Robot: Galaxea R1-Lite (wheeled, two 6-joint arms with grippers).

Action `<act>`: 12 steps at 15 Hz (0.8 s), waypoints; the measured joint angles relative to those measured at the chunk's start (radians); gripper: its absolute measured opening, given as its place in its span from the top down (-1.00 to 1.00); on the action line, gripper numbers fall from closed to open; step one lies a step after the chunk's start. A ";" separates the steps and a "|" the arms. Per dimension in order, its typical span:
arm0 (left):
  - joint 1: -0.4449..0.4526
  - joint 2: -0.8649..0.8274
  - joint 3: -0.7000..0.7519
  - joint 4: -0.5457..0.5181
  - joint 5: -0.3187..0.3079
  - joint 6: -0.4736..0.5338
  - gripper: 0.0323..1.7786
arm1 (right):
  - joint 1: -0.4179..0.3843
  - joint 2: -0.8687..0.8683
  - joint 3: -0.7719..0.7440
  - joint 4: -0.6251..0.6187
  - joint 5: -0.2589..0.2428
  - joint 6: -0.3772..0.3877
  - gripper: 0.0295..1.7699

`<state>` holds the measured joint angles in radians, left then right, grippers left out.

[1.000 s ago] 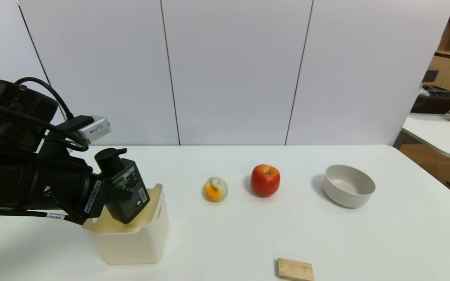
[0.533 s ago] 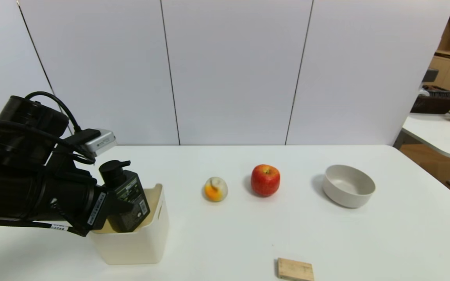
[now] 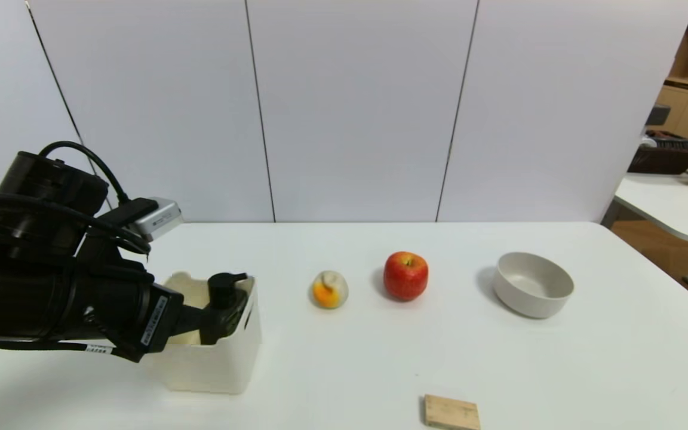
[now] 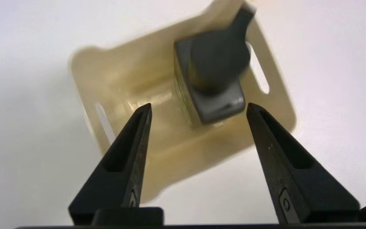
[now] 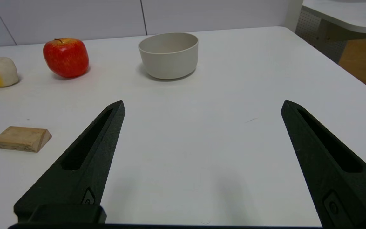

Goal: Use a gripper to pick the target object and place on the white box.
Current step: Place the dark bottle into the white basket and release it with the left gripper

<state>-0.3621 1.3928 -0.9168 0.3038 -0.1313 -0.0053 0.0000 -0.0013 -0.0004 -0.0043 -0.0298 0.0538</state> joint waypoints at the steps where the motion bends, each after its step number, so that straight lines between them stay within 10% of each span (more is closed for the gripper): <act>1: -0.002 0.000 0.000 0.000 0.000 0.000 -0.33 | 0.000 0.000 0.000 0.000 0.001 0.000 -0.92; 12: 0.001 -0.069 -0.024 -0.076 0.082 -0.004 -0.77 | 0.000 0.000 0.000 0.000 0.000 0.000 -0.92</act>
<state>-0.3611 1.3238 -0.9413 0.2283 -0.0489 -0.0096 0.0004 -0.0013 -0.0004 -0.0043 -0.0294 0.0543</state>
